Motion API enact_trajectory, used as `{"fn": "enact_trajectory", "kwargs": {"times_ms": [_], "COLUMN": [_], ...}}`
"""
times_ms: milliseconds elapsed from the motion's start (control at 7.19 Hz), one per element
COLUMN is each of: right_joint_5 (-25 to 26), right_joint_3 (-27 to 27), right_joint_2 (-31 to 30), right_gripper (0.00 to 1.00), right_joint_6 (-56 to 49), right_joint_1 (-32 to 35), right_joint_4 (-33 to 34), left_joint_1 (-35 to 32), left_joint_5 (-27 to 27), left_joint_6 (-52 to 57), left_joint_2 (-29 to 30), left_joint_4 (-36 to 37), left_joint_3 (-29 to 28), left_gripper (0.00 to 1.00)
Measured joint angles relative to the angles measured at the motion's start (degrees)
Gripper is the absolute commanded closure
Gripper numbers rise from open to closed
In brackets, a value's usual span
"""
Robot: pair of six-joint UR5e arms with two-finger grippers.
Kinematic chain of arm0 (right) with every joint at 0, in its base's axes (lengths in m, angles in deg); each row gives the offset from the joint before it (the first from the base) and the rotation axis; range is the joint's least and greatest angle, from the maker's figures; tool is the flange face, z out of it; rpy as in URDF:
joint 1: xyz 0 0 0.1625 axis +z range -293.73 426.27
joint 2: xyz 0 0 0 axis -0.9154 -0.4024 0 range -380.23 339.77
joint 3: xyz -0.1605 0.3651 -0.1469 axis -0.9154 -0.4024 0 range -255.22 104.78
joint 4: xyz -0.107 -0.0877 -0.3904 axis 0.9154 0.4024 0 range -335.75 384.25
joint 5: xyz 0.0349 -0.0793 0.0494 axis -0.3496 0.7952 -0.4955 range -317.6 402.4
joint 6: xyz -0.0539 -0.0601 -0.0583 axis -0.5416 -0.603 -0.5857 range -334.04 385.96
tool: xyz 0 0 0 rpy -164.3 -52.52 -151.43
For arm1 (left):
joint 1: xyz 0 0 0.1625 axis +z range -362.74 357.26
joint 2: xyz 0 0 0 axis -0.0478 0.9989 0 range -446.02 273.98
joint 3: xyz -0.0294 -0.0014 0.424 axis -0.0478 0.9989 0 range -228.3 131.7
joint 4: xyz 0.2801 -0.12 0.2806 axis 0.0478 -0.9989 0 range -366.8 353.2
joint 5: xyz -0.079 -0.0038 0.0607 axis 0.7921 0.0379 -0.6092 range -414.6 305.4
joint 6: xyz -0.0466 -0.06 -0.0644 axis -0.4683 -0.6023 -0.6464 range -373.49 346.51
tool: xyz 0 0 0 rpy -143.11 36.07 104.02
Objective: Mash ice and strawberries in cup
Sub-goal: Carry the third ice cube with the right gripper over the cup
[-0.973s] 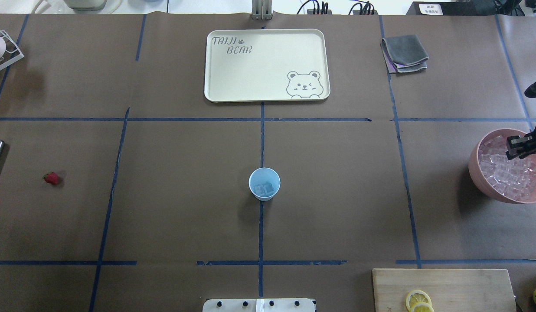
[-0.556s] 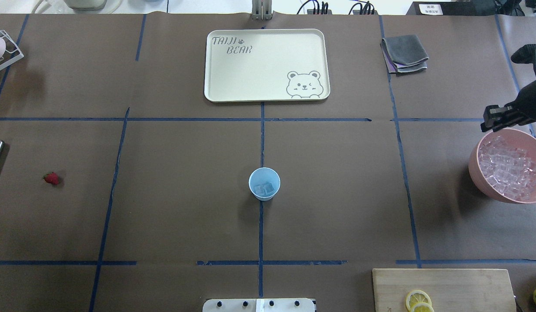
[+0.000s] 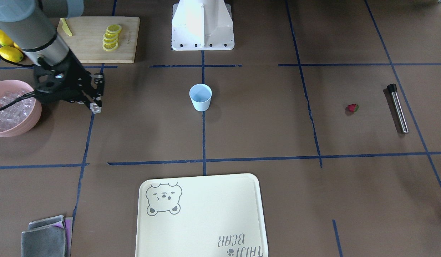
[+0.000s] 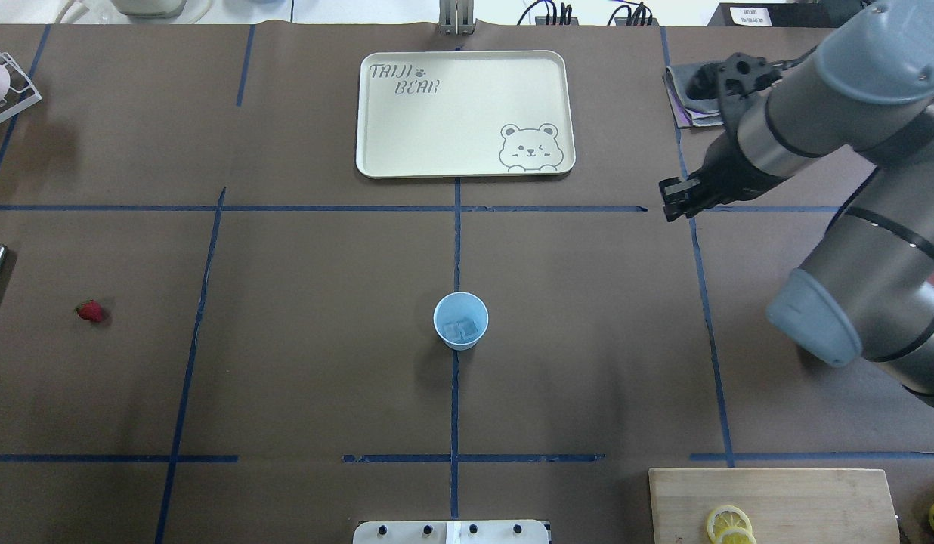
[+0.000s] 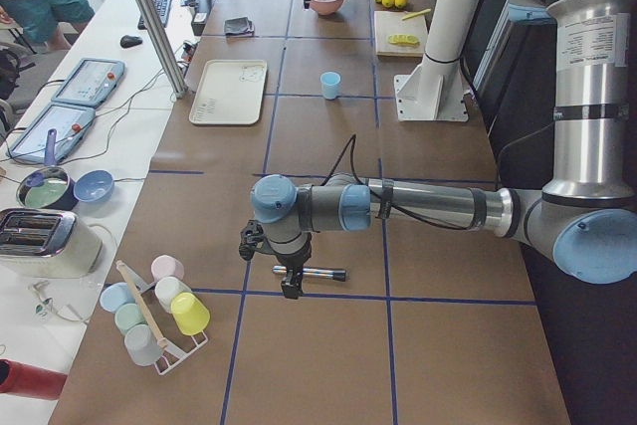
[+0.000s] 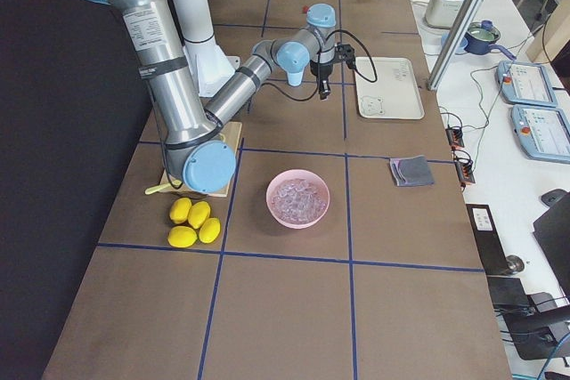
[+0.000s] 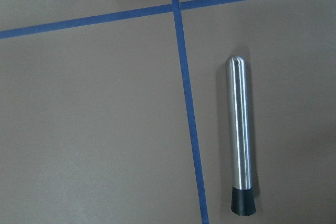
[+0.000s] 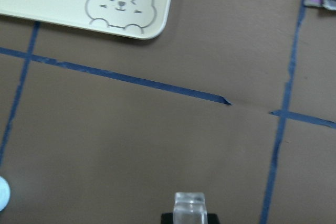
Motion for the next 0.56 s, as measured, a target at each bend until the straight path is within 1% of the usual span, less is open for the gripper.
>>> {"fn": "enact_trajectory", "kwargs": {"times_ms": [278, 417, 556], "right_joint_5": [5.9, 9.8, 13.3], "right_joint_3": [-0.8, -2.4, -5.8], "right_joint_2": [9.0, 12.9, 17.3], "right_gripper": [1.0, 1.0, 1.0], "right_joint_6": [5.5, 10.1, 15.0], "right_joint_1": [-7.7, -12.0, -16.0], "right_joint_4": [7.2, 8.8, 9.4], "left_joint_1": [0.0, 0.0, 0.0], "left_joint_5": [0.0, -0.1, -0.1], "left_joint_6": [0.0, 0.0, 0.0], "left_joint_2": [-0.1, -0.1, -0.1], "left_joint_4": [0.0, 0.0, 0.0], "left_joint_3": [0.2, 0.3, 0.4], "left_gripper": [0.0, 0.0, 0.0]}}
